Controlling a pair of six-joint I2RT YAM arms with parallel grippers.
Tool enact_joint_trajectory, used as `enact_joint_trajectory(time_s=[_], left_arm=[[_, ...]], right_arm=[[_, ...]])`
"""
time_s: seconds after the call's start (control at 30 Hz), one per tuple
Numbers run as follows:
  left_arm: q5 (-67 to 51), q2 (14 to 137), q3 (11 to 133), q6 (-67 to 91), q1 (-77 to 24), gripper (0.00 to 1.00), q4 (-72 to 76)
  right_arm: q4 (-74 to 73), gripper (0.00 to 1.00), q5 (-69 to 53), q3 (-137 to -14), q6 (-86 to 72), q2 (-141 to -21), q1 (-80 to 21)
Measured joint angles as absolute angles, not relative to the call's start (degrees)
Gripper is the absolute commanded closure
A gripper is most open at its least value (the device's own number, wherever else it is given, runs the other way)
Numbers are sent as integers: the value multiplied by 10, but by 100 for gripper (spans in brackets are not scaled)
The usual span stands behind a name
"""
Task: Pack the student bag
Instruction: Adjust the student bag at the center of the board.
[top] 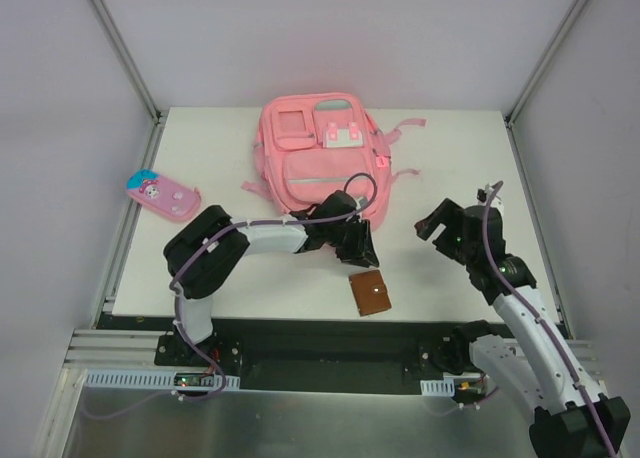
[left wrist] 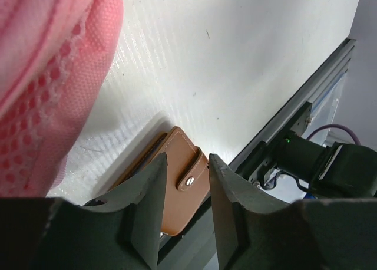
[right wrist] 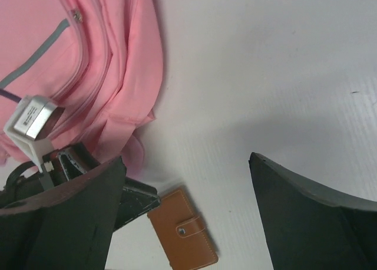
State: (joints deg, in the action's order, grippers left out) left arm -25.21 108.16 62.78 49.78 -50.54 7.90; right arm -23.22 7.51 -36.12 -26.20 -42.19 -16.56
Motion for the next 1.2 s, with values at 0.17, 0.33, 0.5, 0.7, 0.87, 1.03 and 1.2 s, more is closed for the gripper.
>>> enact_joint_trajectory(time_s=[0.17, 0.33, 0.5, 0.7, 0.87, 1.03, 1.2], left_arm=[[-234, 1035, 605, 487, -505, 52, 72], [-182, 870, 533, 450, -505, 22, 34], [-78, 699, 522, 396, -492, 5, -43], [-43, 648, 525, 342, -343, 1, -112], [-52, 649, 520, 313, -225, 1, -152], [-88, 693, 520, 300, -200, 1, -156], [-135, 720, 520, 299, -200, 1, -140]], right_arm=[[-217, 13, -18, -334, -261, -411, -160], [-199, 14, -66, -266, -273, -370, -187], [-207, 6, -37, -284, -262, -443, -319], [-240, 4, 88, -366, -242, -569, -495], [-276, 4, 188, -456, -230, -689, -582], [-290, 4, 225, -490, -228, -772, -611], [-291, 4, 225, -489, -222, -808, -615]])
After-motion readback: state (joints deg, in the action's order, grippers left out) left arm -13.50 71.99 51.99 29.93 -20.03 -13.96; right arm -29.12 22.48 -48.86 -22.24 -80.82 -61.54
